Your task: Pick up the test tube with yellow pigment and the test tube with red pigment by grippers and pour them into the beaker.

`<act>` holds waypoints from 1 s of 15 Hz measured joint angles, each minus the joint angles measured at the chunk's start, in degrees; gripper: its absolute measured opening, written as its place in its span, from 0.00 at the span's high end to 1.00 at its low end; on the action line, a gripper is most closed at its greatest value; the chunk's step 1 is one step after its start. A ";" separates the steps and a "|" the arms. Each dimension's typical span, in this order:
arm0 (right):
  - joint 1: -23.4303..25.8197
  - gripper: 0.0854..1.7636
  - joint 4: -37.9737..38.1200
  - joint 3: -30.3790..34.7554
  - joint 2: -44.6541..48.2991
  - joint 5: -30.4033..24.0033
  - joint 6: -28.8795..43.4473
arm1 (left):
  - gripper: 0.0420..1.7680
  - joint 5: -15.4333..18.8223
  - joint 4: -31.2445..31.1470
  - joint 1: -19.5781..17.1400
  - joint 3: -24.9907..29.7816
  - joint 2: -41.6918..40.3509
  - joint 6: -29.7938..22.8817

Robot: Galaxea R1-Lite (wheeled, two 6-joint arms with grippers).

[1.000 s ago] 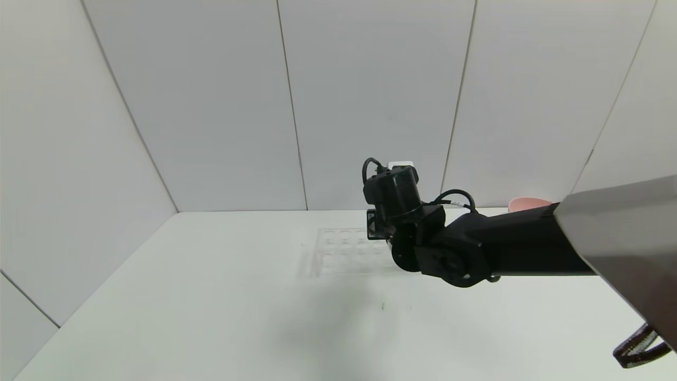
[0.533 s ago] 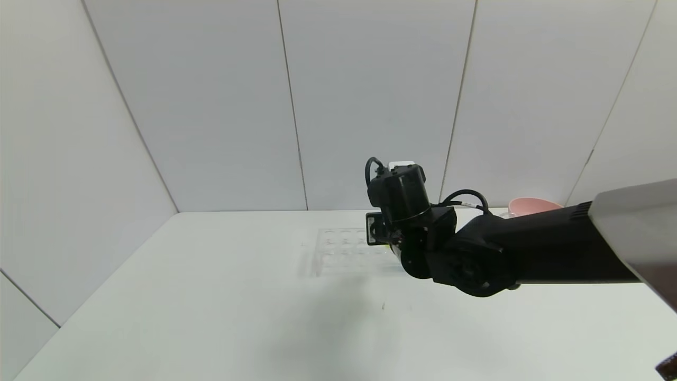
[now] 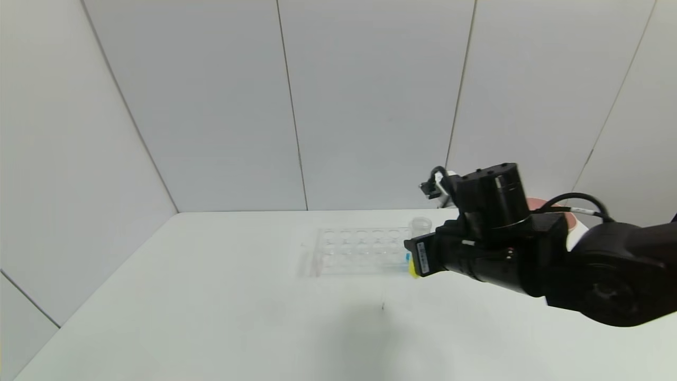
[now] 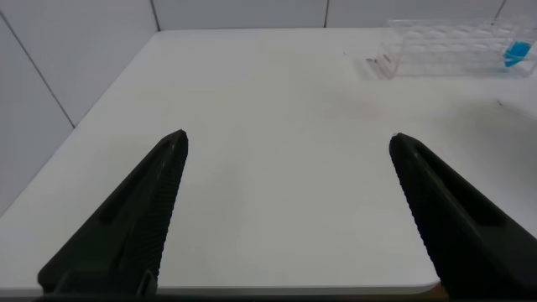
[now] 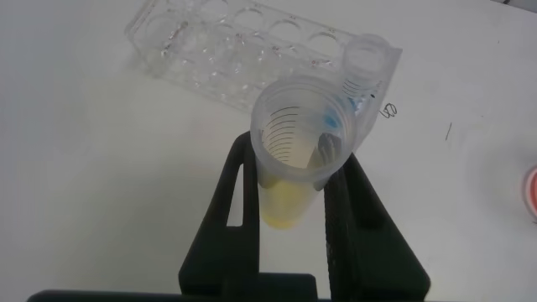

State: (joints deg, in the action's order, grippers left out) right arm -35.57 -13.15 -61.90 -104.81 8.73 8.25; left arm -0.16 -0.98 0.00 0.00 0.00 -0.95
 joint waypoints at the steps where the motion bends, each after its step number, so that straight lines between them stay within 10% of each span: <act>1: 2.56 0.75 -0.37 2.40 2.41 -3.51 -1.94 | 0.03 0.00 0.00 0.00 0.00 0.00 0.00; 15: 40.23 0.75 1.06 9.48 11.19 -41.51 -33.45 | 0.03 0.00 0.00 0.00 0.00 0.00 0.02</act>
State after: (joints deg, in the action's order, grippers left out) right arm 4.66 -12.09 -52.42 -93.62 -32.78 -25.20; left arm -0.16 -0.98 0.00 0.00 0.00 -0.93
